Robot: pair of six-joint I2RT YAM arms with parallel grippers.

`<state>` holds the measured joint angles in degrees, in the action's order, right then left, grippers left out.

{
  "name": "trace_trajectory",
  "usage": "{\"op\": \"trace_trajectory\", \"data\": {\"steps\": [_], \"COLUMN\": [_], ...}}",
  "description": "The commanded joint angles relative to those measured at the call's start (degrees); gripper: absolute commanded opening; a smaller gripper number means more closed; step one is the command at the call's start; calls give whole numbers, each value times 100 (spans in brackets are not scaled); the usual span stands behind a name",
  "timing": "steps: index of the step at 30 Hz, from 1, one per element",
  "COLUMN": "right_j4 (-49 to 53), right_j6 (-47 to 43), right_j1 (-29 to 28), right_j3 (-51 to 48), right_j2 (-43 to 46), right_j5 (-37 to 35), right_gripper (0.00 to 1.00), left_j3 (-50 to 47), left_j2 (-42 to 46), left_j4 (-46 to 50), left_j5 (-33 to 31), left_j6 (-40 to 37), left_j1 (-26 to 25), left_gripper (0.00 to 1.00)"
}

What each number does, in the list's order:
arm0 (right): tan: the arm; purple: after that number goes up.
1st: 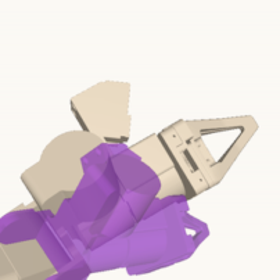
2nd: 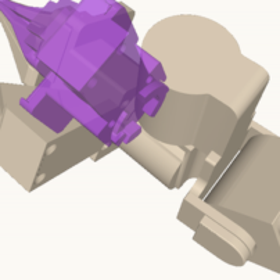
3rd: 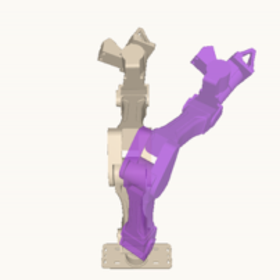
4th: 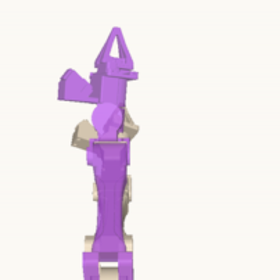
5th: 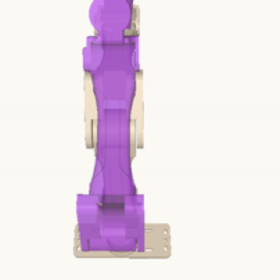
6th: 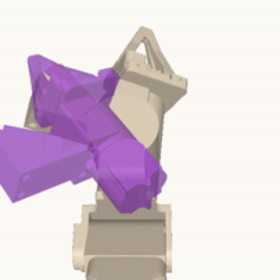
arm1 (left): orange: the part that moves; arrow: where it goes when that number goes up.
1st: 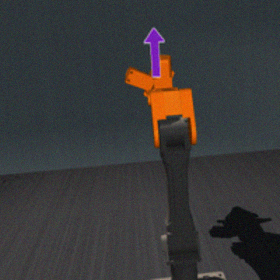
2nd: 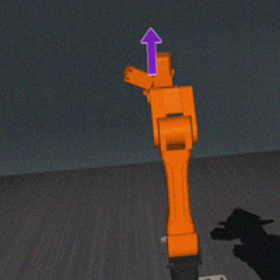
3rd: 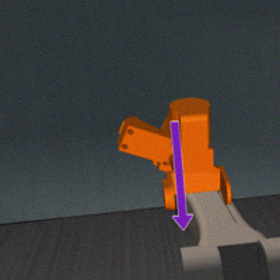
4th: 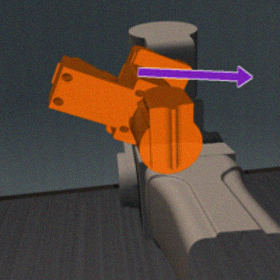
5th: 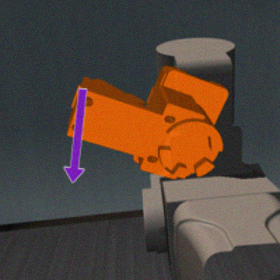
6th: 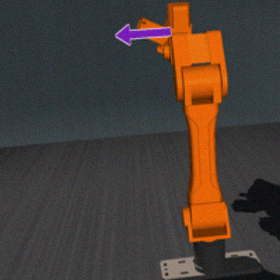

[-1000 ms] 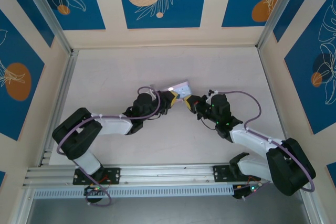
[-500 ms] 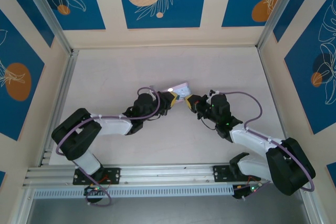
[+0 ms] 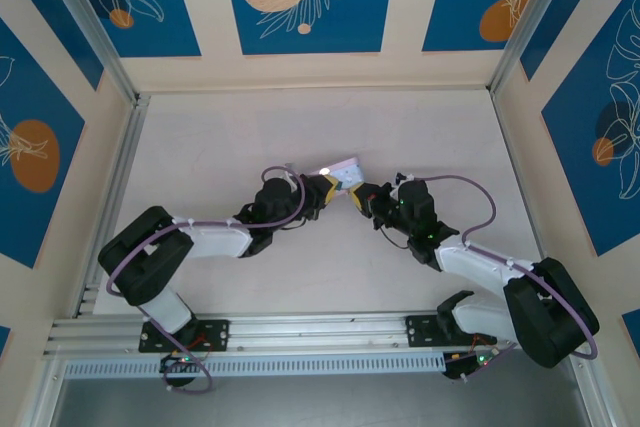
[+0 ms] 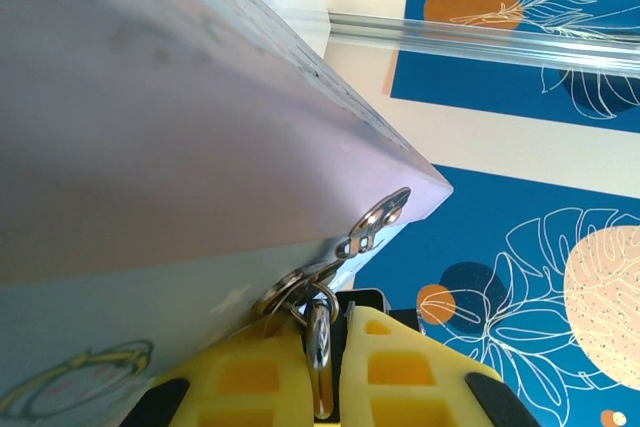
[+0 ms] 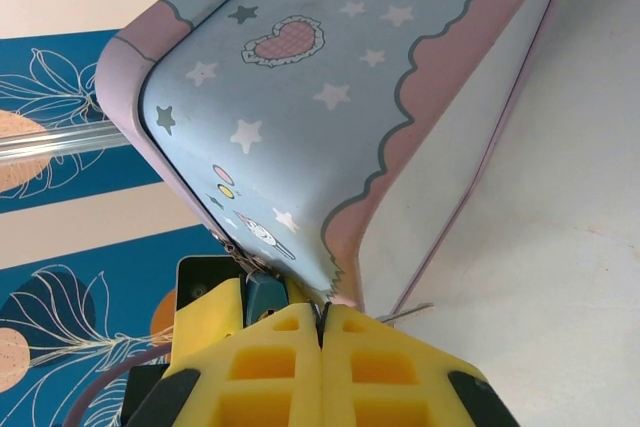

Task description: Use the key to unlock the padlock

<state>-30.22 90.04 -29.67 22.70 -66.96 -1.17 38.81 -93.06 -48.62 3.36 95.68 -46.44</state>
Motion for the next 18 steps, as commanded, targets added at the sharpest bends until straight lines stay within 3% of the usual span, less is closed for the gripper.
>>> {"op": "trace_trajectory", "data": {"steps": [1,18], "right_j4": [-31,221], "right_j6": [-37,-118], "right_j1": [-39,-41], "right_j3": [135,169], "right_j2": [116,291], "right_j5": [-160,-173], "right_gripper": [0,0], "left_j3": [172,189], "left_j2": [156,122], "left_j4": [-385,-389], "left_j5": [-134,-133], "left_j6": [-57,-50], "left_j1": [-72,-76], "left_gripper": [0,0]}}
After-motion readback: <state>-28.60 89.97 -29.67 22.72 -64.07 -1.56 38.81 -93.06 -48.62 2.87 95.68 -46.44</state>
